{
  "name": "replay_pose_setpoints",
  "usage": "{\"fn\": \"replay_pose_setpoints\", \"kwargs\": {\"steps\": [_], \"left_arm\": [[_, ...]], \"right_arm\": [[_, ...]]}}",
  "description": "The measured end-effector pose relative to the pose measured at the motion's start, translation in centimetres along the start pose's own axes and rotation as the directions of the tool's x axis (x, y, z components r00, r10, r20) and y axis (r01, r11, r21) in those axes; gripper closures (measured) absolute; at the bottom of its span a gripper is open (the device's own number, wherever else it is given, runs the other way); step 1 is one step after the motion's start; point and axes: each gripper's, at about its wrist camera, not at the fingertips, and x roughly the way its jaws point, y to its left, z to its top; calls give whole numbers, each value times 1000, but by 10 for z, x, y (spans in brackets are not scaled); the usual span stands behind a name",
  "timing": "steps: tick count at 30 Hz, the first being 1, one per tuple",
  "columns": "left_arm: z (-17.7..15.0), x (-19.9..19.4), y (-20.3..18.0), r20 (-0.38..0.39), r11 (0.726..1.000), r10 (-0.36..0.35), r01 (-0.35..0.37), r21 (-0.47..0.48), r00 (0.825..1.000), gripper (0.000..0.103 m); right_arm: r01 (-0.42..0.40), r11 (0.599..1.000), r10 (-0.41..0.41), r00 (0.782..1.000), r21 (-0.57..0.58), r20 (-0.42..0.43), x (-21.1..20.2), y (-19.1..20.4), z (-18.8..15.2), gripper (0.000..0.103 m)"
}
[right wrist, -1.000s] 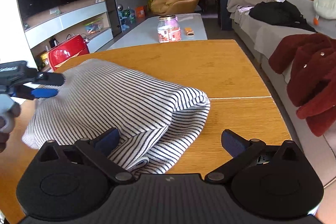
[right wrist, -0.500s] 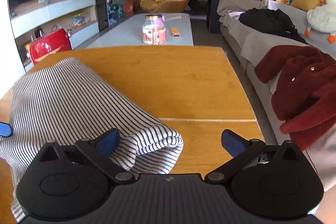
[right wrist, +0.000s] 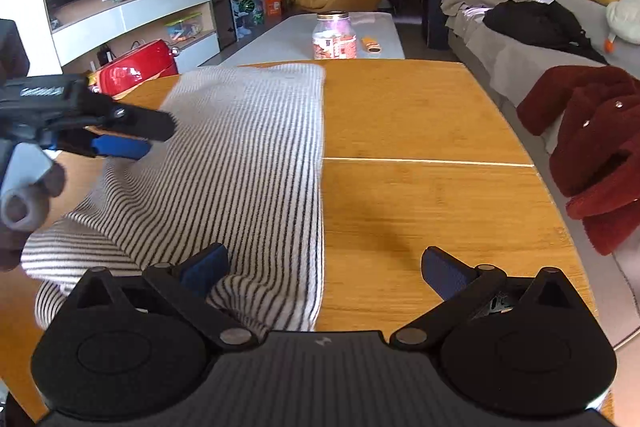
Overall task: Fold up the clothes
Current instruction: 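Open both grippers and press the folded sweater flat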
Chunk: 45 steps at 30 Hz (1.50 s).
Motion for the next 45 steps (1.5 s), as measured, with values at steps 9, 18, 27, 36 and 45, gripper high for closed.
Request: {"fn": "replay_pose_setpoints", "kwargs": {"steps": [9, 18, 27, 36, 45], "left_arm": [[-13, -22, -18, 12, 986, 112, -113, 119, 994, 3], [-57, -57, -42, 12, 916, 260, -251, 314, 966, 1], [-72, -67, -34, 11, 931, 258, -252, 263, 966, 0], [-73, -76, -31, 39, 928, 280, -281, 245, 959, 0], [-63, -102, -23, 110, 915, 340, -356, 192, 934, 0]], "right_arm": [[-34, 999, 34, 999, 18, -10, 0, 6, -3, 0], [-148, 986, 148, 989, 70, 9, -13, -10, 16, 0], [4, 971, -5, 1000, -238, -2, -4, 28, 1, 0], [-29, 932, 61, 995, -362, 78, -43, 50, 18, 41], [-208, 884, 239, 971, -418, 24, -30, 100, 15, 65]]}}
